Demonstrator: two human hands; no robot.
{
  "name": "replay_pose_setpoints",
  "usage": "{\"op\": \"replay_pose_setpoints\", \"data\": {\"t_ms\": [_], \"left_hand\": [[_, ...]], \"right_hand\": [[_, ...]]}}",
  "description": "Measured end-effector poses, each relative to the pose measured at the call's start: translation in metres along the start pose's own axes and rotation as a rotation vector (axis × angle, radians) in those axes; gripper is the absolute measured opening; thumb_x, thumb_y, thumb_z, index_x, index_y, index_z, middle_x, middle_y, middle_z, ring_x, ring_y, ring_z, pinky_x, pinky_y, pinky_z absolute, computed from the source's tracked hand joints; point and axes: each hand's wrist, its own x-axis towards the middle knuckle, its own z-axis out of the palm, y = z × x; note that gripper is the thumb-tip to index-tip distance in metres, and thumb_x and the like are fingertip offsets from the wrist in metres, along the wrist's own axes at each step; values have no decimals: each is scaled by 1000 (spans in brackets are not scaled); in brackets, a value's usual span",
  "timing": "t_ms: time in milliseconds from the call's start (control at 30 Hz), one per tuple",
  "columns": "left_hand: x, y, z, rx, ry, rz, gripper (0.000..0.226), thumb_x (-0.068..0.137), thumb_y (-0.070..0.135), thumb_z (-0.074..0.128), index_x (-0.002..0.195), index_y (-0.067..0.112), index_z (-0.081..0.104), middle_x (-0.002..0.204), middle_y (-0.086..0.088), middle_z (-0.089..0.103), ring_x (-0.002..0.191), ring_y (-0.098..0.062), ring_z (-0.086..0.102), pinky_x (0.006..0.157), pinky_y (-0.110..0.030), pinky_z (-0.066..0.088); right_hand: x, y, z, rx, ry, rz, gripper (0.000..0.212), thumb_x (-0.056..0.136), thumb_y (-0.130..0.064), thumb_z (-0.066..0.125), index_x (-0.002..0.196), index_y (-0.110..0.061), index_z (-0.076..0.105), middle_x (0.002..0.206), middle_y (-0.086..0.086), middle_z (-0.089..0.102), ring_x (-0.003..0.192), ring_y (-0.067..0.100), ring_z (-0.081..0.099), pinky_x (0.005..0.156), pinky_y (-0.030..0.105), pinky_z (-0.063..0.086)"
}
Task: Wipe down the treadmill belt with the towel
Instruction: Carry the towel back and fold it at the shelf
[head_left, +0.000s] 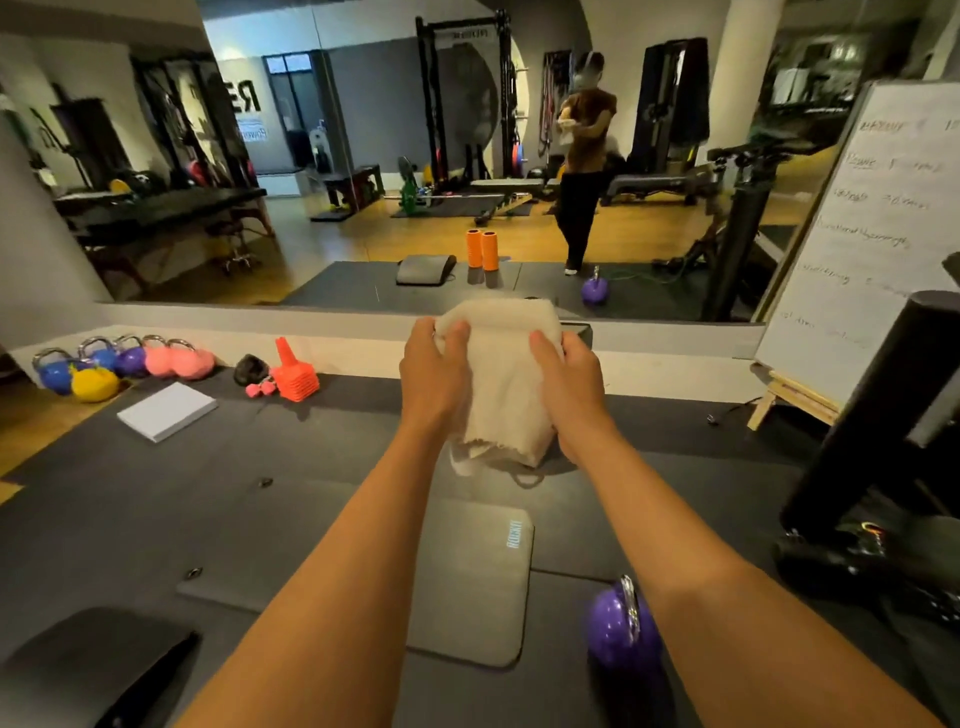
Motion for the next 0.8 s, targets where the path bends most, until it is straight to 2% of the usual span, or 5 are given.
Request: {"op": "replay_pose_setpoints", "data": {"t_ms": [133, 367, 467, 667, 800], "left_hand": [[94, -37, 13, 0, -16, -3, 24, 98, 35, 47, 102, 13, 55, 95, 2, 59, 95, -22, 58, 84, -42, 50], [249, -119, 43, -77, -101, -144, 23, 96, 36, 49, 106, 17, 57, 102, 2, 59, 100, -20, 57, 88, -39, 50], [316, -139, 61, -48, -172, -129, 22, 96, 36, 50, 105, 17, 58, 102, 1, 61, 97, -20, 58, 85, -38, 51], [433, -189, 126, -15, -240, -147, 19, 97, 34, 48, 103, 18, 55, 100, 1, 60, 95, -19, 57, 80, -34, 48], [507, -235, 183, 13, -253, -164, 20, 97, 32, 50, 105, 15, 56, 102, 1, 60, 93, -17, 56, 76, -29, 42]], "right_hand": [[84, 17, 48, -20, 6, 8, 17, 95, -33, 50, 94, -19, 58, 94, 4, 64, 90, 25, 62, 78, 42, 52], [221, 52, 122, -65, 45, 34, 18, 99, -35, 44, 111, -24, 51, 101, -6, 56, 90, 10, 54, 75, 29, 47], [276, 65, 145, -90, 66, 98, 26, 99, -36, 43, 120, -21, 50, 104, -4, 53, 94, 13, 53, 81, 32, 47], [405, 99, 168, -112, 70, 207, 28, 99, -36, 44, 120, -19, 53, 103, -3, 56, 97, 16, 55, 78, 31, 47], [501, 144, 177, -80, 78, 234, 25, 97, -31, 49, 97, -9, 60, 92, 5, 62, 85, 17, 57, 70, 31, 45]]}}
